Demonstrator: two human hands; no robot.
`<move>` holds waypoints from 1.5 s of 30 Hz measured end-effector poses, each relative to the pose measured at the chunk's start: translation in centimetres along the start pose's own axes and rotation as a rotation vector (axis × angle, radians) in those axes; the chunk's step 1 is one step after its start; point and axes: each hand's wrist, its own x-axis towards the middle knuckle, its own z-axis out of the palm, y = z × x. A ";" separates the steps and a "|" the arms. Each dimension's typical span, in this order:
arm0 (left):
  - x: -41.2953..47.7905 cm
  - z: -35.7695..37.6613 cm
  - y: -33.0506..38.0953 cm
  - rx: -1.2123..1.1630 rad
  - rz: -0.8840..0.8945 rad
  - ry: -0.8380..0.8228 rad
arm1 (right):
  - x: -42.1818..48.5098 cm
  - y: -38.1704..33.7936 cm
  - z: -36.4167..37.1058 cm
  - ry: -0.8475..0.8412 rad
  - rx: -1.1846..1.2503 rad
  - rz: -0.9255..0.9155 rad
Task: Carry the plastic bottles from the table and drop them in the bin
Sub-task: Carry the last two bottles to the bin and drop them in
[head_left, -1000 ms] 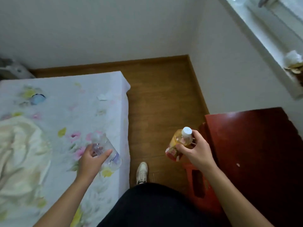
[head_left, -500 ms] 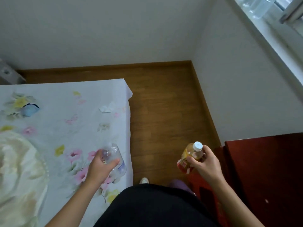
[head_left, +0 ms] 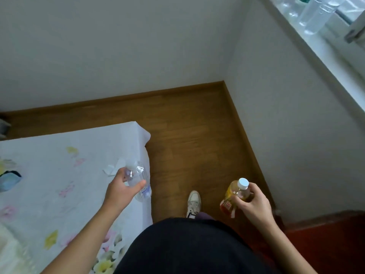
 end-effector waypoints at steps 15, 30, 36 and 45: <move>13.9 -6.1 1.5 -0.278 -0.395 0.279 | 27.4 -25.6 7.4 -0.279 -0.032 -0.341; 43.2 -14.2 17.4 -0.253 -0.160 0.185 | 45.6 -37.3 9.1 -0.103 -0.023 -0.214; 52.9 -15.8 23.2 -0.256 -0.132 0.206 | 55.5 -42.0 10.6 -0.164 -0.044 -0.212; 58.2 -18.4 23.4 -0.416 -0.404 0.404 | 69.6 -58.4 17.5 -0.445 -0.134 -0.414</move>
